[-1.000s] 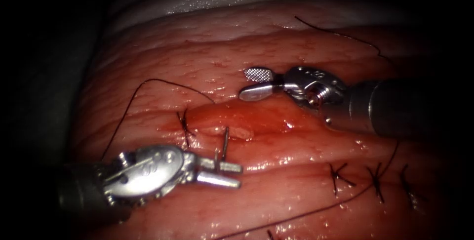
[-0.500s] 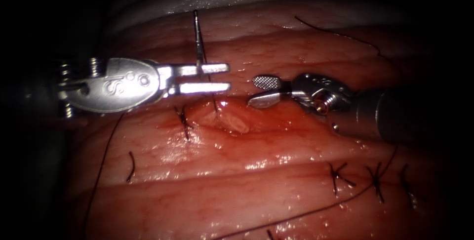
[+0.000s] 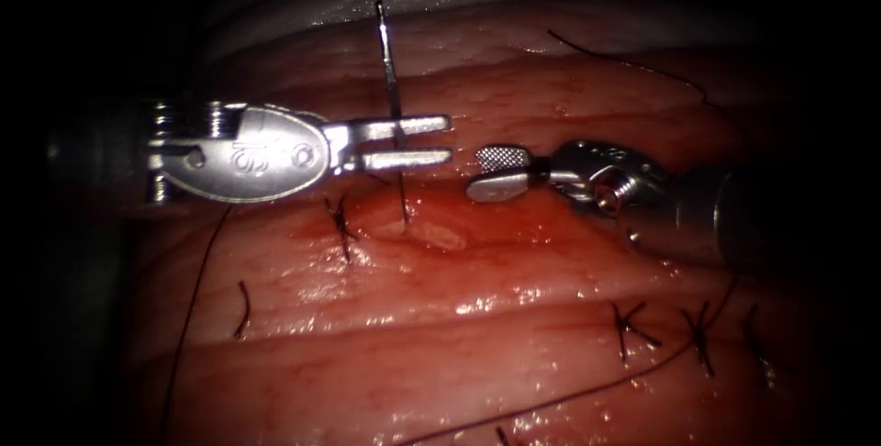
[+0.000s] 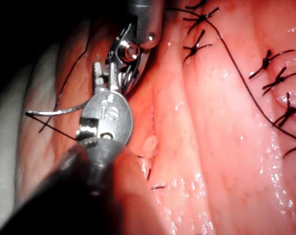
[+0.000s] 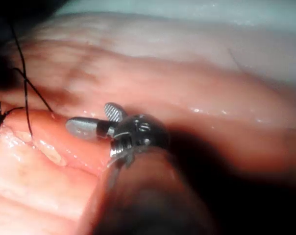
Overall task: Wound Closure
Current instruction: Pass the needle to the right hand, then open the cut with the left grasper, then throw the needle through the bottom portion of the incision.
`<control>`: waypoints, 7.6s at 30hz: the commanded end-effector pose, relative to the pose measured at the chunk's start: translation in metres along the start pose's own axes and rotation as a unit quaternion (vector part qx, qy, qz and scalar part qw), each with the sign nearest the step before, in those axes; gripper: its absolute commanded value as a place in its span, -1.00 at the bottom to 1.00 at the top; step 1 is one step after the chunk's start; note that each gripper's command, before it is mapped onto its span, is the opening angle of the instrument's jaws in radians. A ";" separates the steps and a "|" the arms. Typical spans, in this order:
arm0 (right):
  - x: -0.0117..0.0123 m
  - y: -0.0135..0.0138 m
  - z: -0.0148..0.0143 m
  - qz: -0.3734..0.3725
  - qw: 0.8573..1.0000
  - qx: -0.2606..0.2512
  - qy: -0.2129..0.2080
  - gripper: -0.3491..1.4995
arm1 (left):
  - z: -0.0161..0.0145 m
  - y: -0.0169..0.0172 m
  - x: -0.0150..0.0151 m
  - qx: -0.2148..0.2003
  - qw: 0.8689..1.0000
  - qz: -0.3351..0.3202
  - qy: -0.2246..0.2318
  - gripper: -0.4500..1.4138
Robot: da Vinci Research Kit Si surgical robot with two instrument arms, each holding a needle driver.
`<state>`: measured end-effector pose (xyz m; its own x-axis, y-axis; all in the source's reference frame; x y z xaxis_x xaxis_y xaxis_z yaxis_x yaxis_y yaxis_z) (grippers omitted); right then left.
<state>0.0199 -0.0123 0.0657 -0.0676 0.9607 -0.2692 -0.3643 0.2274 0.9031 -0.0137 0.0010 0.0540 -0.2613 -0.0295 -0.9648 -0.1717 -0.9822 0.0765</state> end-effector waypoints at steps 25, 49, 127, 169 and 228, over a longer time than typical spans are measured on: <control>-0.0009 -0.0051 0.0014 0.209 0.967 0.142 -0.034 0.84 | 0.0036 0.0079 -0.0058 0.004 0.985 0.171 -0.017 -1.00; -0.0018 -0.0080 0.0056 0.217 0.955 0.196 -0.048 0.76 | 0.0044 0.0086 -0.0065 -0.007 0.983 0.182 -0.026 -1.00; -0.0004 -0.0046 0.0058 -0.064 0.982 0.141 0.107 -1.00 | 0.0052 0.0050 -0.0198 -0.225 0.899 -0.073 -0.368 -1.00; -0.0024 -0.0015 0.0092 -0.353 0.920 0.027 0.171 -1.00 | 0.0031 0.0081 -0.0181 -0.230 0.871 -0.117 -0.418 -0.31; -0.0044 -0.0008 0.0090 -0.268 0.962 0.031 0.044 -1.00 | 0.0011 0.0140 -0.0110 -0.086 0.942 -0.139 -0.294 -0.57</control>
<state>0.0281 -0.0154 0.0687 0.0380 0.6879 -0.7248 -0.3141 0.6968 0.6448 -0.0137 -0.0121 0.0656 -0.7194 0.2918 -0.6303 -0.1680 -0.9536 -0.2497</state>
